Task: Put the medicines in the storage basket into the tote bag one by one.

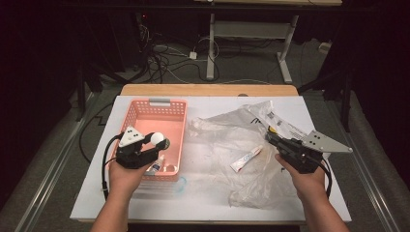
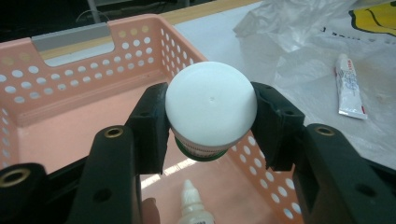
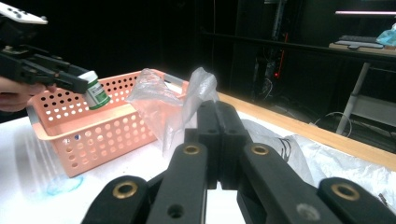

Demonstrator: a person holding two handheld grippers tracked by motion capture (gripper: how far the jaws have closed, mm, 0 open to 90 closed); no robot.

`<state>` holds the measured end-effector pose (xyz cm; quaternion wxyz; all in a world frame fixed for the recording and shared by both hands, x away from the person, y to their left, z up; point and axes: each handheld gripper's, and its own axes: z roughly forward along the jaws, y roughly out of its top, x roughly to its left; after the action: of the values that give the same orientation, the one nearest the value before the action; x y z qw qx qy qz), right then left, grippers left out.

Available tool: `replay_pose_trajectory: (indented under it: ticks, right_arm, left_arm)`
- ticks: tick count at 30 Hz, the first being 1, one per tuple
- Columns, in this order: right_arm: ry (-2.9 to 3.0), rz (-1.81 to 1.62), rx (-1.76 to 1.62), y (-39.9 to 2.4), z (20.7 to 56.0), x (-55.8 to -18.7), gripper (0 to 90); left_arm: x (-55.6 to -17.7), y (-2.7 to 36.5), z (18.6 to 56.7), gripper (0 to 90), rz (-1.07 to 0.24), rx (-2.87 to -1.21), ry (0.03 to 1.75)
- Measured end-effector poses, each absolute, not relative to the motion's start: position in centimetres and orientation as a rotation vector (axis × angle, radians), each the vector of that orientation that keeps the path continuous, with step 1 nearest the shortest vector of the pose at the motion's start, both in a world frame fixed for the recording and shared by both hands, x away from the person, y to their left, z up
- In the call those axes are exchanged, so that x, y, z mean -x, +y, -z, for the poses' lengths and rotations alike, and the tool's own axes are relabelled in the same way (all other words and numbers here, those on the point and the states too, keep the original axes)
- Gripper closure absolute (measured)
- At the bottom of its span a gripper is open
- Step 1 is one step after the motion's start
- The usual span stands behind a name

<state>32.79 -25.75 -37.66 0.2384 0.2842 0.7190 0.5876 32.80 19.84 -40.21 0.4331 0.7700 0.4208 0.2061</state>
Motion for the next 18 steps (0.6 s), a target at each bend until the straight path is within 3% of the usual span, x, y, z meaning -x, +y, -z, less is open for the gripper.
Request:
replay_pose_trajectory:
  ticks: [18]
  right_arm:
    - [1.969,-1.603,-0.768,-25.8,37.6,-32.6,90.0]
  left_arm:
    - [-30.9,19.5,39.0,49.0,-0.495,-1.837,0.977]
